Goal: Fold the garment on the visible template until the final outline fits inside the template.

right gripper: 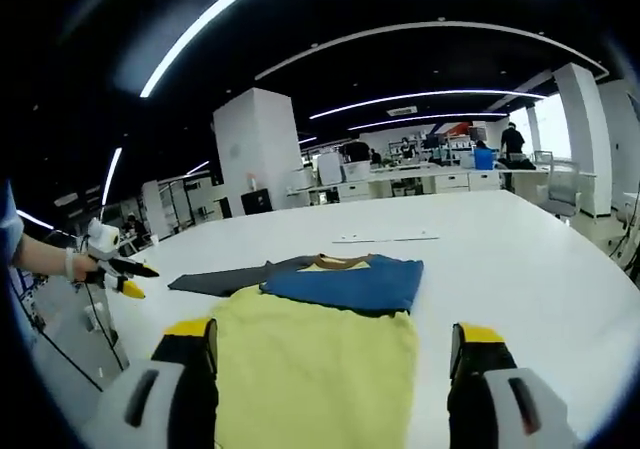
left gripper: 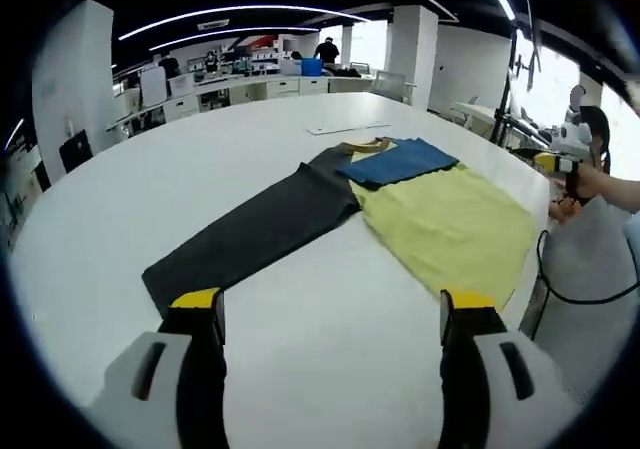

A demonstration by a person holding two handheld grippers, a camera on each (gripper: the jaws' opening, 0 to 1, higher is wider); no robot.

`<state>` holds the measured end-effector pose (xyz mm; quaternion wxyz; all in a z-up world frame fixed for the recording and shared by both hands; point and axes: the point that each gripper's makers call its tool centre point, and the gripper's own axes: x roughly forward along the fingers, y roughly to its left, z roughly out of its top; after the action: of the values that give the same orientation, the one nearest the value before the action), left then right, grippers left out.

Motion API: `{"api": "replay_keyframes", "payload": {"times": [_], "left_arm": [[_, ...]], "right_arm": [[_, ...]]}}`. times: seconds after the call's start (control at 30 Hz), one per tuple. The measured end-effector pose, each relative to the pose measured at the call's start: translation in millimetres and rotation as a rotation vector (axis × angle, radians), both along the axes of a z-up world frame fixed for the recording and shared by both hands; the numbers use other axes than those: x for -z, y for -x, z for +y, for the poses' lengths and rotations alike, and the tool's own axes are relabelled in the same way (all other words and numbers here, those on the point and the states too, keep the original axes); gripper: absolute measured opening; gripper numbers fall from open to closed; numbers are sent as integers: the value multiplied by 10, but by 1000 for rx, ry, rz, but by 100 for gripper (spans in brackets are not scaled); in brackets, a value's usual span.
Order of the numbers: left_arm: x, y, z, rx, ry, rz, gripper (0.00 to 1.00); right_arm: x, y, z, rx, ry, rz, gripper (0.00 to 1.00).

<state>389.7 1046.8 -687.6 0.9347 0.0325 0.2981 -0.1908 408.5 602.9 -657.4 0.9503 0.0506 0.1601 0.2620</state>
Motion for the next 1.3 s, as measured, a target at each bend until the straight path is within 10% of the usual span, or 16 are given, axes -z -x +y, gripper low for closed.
{"api": "replay_keyframes", "payload": {"times": [0.83,1.3], "left_arm": [[517,-587,1119,-309,26,76,68],[686,-497,1174,-353,-6,125,55]], "right_arm": [[-105,-104,-116,121,69,-45,98],[-124,-59,-18,94,67,-50,100]]}}
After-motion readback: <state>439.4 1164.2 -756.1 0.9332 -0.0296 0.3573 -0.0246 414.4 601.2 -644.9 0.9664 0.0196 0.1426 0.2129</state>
